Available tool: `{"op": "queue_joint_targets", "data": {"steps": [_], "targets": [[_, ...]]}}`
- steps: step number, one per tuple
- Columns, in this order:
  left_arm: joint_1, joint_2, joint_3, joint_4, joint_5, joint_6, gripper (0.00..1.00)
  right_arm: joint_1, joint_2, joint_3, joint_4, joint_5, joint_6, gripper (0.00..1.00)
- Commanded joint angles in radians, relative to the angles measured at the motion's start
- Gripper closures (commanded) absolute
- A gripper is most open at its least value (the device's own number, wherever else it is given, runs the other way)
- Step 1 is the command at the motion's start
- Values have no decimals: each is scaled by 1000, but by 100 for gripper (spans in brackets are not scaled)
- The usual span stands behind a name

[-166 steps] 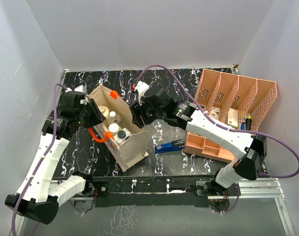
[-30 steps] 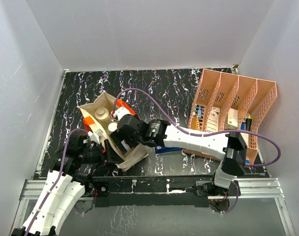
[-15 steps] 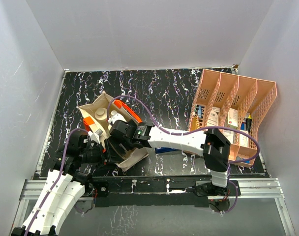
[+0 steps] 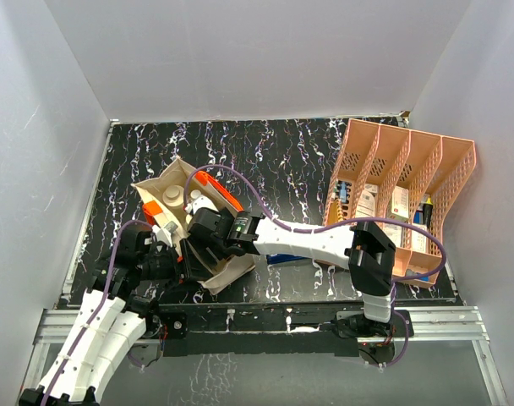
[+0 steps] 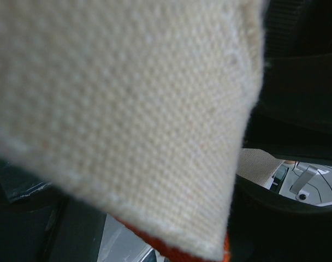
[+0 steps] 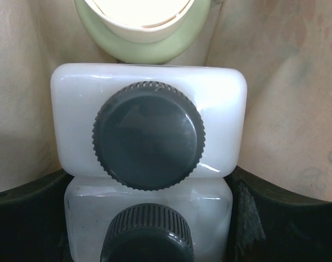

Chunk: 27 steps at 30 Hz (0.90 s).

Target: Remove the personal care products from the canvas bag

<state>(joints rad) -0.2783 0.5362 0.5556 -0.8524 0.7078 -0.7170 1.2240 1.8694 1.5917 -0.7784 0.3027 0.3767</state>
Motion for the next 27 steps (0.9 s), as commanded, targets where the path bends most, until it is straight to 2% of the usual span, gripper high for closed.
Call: {"op": "queue_joint_targets", "data": {"steps": [1, 6, 13, 20, 27], "targets": [[-3, 18, 23, -55, -11, 24, 34, 5, -86, 68, -18, 11, 18, 73], [-3, 33, 37, -57, -22, 29, 34, 5, -132, 102, -19, -15, 39, 92], [-4, 31, 48, -58, -28, 27, 33, 4, -198, 140, -43, -20, 82, 92], [-3, 28, 70, -81, -41, 40, 33, 1, -194, 241, -125, -26, 130, 92], [-3, 18, 62, -75, -45, 35, 33, -41, -264, 264, -111, -93, 172, 92]]}}
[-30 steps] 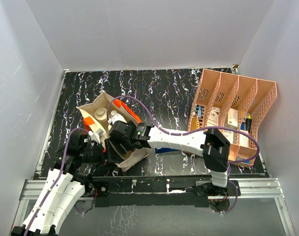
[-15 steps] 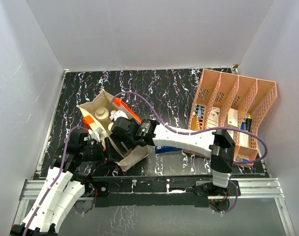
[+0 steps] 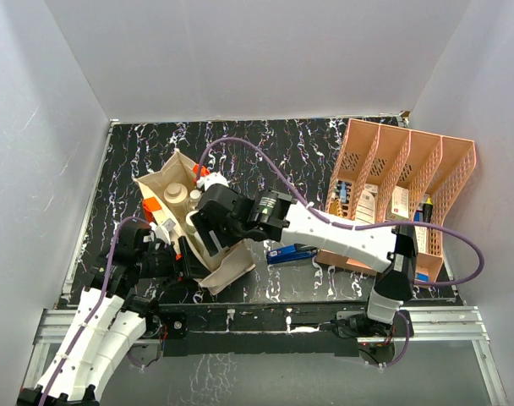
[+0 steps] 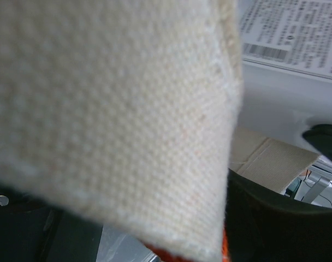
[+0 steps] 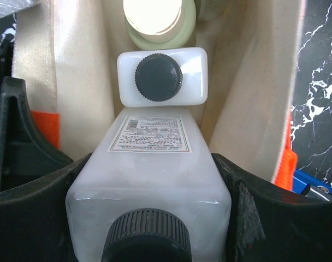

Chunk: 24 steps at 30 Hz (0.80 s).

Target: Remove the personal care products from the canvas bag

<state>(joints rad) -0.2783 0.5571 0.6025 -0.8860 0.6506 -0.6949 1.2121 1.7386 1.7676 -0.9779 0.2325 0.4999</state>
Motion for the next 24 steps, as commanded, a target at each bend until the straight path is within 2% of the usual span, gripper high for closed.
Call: {"op": "queue_joint_targets", "data": {"steps": [1, 8, 15, 24], "targets": [[-3, -2, 15, -39, 11, 12, 33, -39, -148, 83, 100, -48, 54, 92], [-2, 5, 27, -35, 5, 13, 32, -213, -278, -29, 253, -303, 112, 92], [-3, 6, 37, -47, -10, 20, 32, -356, -388, -110, 369, -495, 187, 92], [-3, 13, 51, -54, -14, 28, 32, -584, -498, -275, 694, -798, 441, 92]]}}
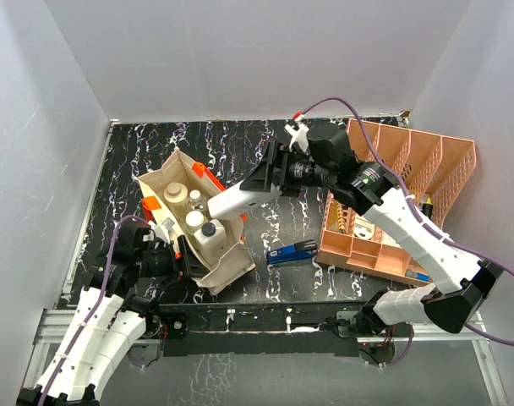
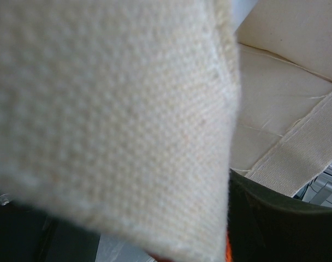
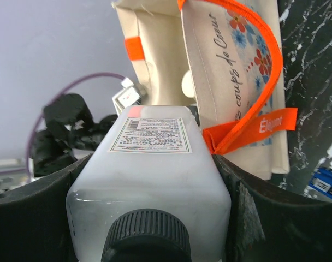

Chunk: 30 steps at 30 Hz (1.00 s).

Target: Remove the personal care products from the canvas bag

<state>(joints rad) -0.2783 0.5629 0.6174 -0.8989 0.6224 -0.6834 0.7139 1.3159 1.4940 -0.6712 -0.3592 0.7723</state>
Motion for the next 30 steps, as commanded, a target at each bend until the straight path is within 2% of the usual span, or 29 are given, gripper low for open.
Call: {"op": "queue_joint_targets", "data": {"steps": [1, 7, 14, 17, 24, 30], "targets": [[-3, 9, 37, -39, 13, 18, 32, -115, -74, -5, 412, -234, 183, 92], [-2, 9, 67, -54, -4, 26, 31, -241, -7, 83, 391, -238, 105, 92], [-3, -17, 79, -67, -17, 9, 31, -244, 185, 318, 134, 39, -244, 92], [-3, -20, 83, -75, -21, 10, 31, -243, 236, 341, 83, 188, -376, 92], [-2, -5, 82, -66, -18, 17, 31, -215, 386, 362, 9, 418, -526, 92], [-3, 4, 86, -85, -31, 32, 30, -204, 580, 507, -74, 530, -602, 92]]}}
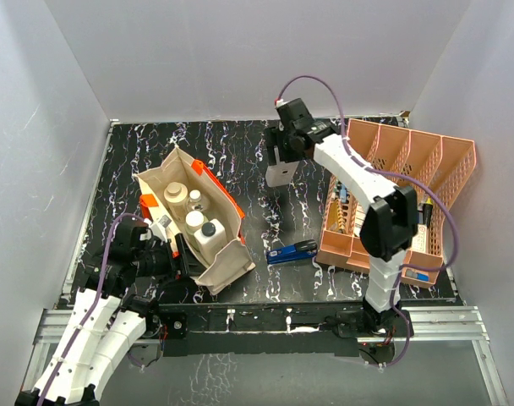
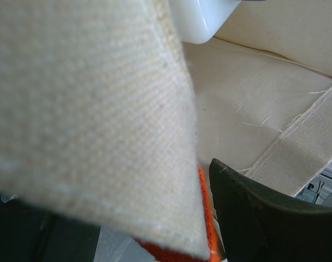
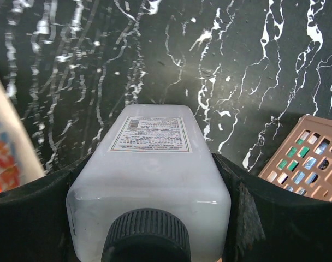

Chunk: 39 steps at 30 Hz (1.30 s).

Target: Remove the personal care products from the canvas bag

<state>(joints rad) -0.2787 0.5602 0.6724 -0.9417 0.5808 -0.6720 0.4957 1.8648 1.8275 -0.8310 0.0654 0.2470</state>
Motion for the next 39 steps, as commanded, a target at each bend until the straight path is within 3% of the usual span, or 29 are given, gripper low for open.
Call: {"op": "queue_joint_targets", "data": {"steps": [1, 7, 16, 20, 25, 30, 32, 39], "targets": [[-2, 6, 30, -44, 9, 21, 30, 15, 58, 196, 86, 111, -83, 92], [-3, 1, 38, -54, 5, 21, 30, 15, 247, 405, 3, 134, -103, 92], [-2, 4, 47, -68, 2, 31, 29, 15, 356, 475, -27, 141, -114, 92], [-2, 14, 46, -64, 3, 38, 29, 14, 381, 488, -38, 135, -122, 87], [-3, 21, 46, -55, 5, 39, 29, 14, 414, 514, -54, 138, -129, 61], [-3, 17, 45, -57, 13, 40, 25, 14, 415, 557, -71, 186, -130, 13], [-3, 14, 43, -59, 17, 45, 24, 14, 397, 564, -75, 186, -130, 2], [-3, 15, 19, -50, 27, 51, 22, 13, 257, 456, -68, 142, -141, 1]]}}
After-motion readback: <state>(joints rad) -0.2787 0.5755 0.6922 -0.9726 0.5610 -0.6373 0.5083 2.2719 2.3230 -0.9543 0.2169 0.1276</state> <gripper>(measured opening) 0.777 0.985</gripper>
